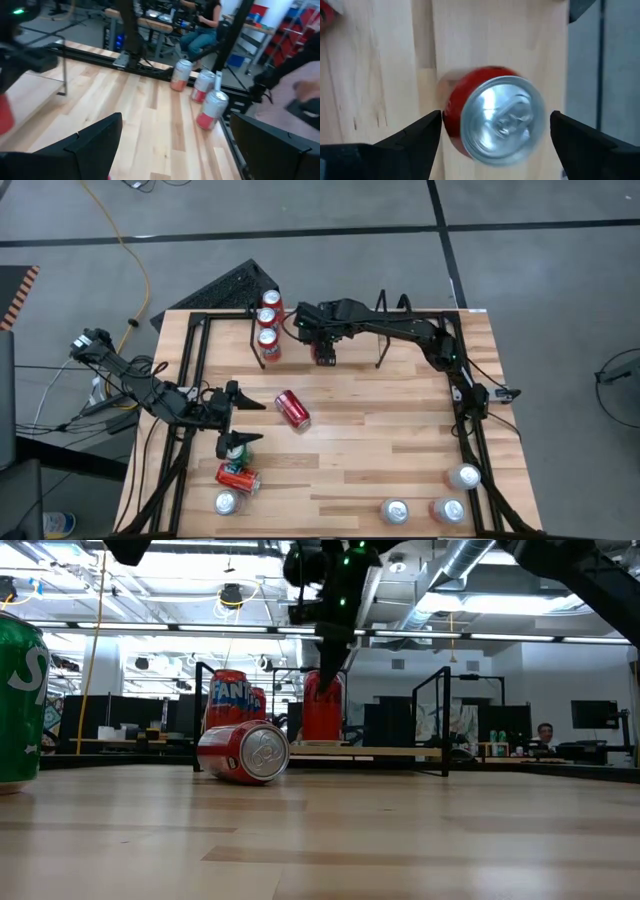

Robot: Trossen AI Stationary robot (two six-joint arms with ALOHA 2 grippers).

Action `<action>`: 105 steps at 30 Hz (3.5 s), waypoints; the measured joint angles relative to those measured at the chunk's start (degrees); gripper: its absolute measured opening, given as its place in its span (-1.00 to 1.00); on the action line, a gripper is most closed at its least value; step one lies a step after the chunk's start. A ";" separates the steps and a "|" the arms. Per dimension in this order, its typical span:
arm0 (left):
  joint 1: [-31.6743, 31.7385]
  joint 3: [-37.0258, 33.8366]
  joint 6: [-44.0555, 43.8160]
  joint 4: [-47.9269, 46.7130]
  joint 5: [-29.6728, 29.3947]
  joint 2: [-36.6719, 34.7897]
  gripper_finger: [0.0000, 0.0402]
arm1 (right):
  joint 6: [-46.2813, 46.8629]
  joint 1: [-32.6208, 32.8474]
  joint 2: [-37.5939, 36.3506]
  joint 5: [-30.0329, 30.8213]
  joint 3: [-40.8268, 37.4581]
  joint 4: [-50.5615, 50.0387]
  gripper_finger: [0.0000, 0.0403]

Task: Place canned beverage on shelf
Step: Put the red black soda can on the shelf

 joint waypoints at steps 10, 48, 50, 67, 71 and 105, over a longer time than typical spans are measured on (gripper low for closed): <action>7.78 0.02 7.03 0.80 -2.39 0.02 0.77 | 0.99 1.91 -10.35 0.07 0.00 -1.45 0.72; 53.45 44.15 40.17 -24.09 32.03 47.89 0.77 | 38.34 35.43 -30.97 1.93 -4.96 -21.65 0.72; 54.44 44.44 40.58 -24.07 32.05 49.56 0.77 | 38.32 35.91 -30.83 1.93 -6.83 -21.66 0.72; 61.68 44.48 40.37 -24.76 36.81 53.40 0.77 | 40.44 36.48 -30.80 3.12 -15.23 -21.43 0.71; 62.84 44.00 39.51 -24.85 38.16 53.40 0.77 | 41.18 36.48 -30.82 3.14 -15.23 -21.03 0.71; 70.85 43.91 30.13 -27.19 37.92 53.29 0.32 | 44.19 38.35 -30.82 3.20 -15.21 -19.01 0.71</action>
